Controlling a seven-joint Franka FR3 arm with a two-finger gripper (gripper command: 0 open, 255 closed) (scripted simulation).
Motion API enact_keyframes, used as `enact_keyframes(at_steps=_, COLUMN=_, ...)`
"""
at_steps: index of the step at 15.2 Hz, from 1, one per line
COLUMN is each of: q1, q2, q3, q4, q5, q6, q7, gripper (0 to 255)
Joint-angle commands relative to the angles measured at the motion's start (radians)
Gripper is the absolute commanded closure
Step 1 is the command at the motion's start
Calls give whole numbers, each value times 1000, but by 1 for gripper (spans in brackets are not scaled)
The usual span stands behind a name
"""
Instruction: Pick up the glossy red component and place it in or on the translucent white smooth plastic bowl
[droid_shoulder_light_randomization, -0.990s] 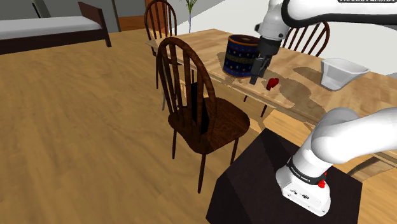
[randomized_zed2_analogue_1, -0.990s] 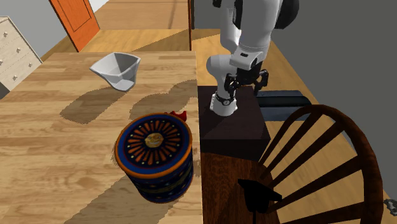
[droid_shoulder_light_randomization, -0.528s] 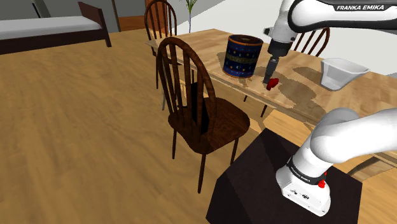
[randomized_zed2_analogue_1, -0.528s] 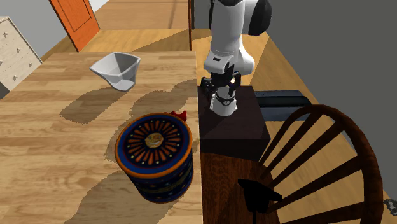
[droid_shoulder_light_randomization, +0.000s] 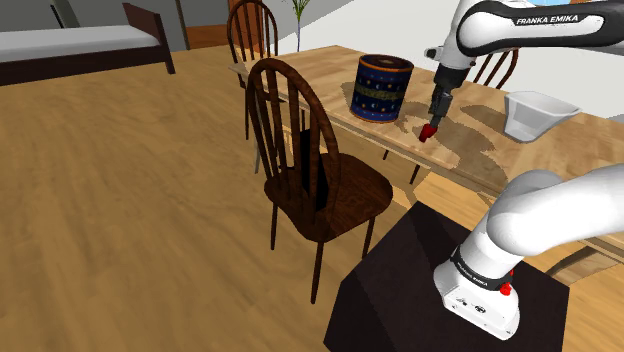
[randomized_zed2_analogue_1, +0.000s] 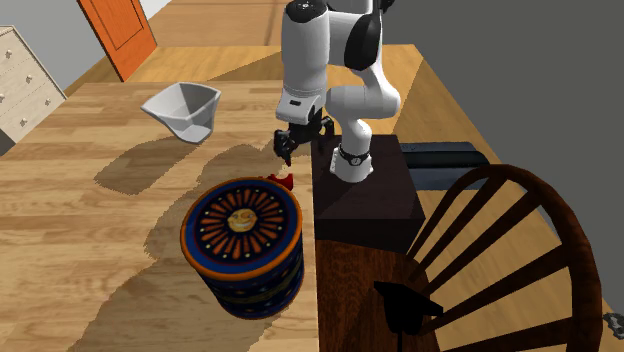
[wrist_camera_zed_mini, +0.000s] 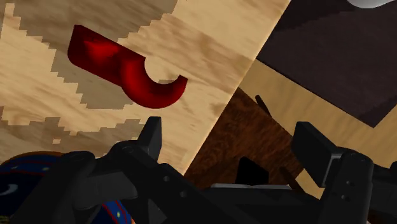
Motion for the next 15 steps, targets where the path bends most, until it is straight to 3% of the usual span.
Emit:
enact_keyframes(at_steps=1, q1=5, q2=45, q3=-54, q4=31, q5=-29, q6=28, q7=-87, gripper=0)
enact_keyframes(at_steps=6, q1=33, q2=173, q3=-185, q4=124, q5=-66, q6=100, q7=-293, gripper=0)
enact_keyframes(at_steps=15, q1=32, q2=208, q3=-224, q4=51, q5=-80, q6=211, q7=-304, gripper=0)
